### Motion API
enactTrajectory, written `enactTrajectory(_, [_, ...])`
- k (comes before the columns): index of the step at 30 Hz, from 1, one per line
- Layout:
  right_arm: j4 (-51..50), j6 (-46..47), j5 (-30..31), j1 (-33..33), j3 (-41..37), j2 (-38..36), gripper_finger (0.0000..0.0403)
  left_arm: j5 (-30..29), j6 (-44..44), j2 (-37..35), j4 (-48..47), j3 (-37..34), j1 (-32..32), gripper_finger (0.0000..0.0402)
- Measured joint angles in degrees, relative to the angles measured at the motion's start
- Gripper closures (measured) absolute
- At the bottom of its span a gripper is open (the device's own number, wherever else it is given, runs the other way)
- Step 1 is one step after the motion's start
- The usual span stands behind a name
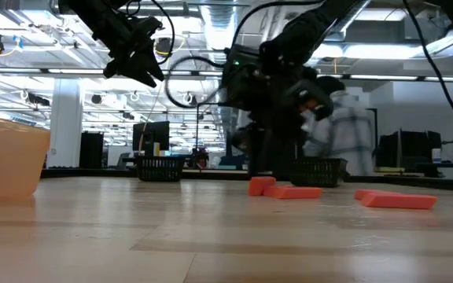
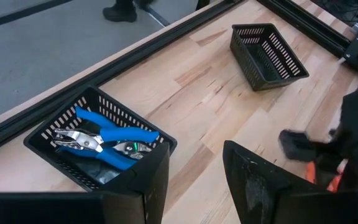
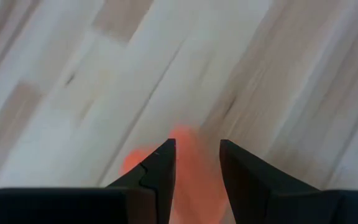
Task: Pick & Place School Supplies
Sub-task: Put the orange eraser into the right black bin
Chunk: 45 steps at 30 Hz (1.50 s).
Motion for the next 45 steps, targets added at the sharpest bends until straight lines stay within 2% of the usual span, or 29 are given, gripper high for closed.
enactTrajectory(26, [-0.8,0.1,0.0,-1.8,-0.2,1.2,0.0288,0.9,0.0,0.0,0.5,0.0,0.0,0.0254])
enactTrajectory(29, [-0.8,0.2,-0.3,-2.5,-0.2,1.2,0.0312,1.0,0.0,0.0,0.5,0.0,0.0,0.0254])
enactTrajectory(33, [-1.0,0.9,-1.6,-3.4,-0.1,1.0,0.0387,2.7,0.0,0.0,0.6,0.0,0.0,0.0254])
enactTrajectory(45, [-2.0,2.1,-2.6,-6.0,1.9,1.2,0.0403,3.6,-0.5,0.0,0.8,0.0,0.0,0.0254])
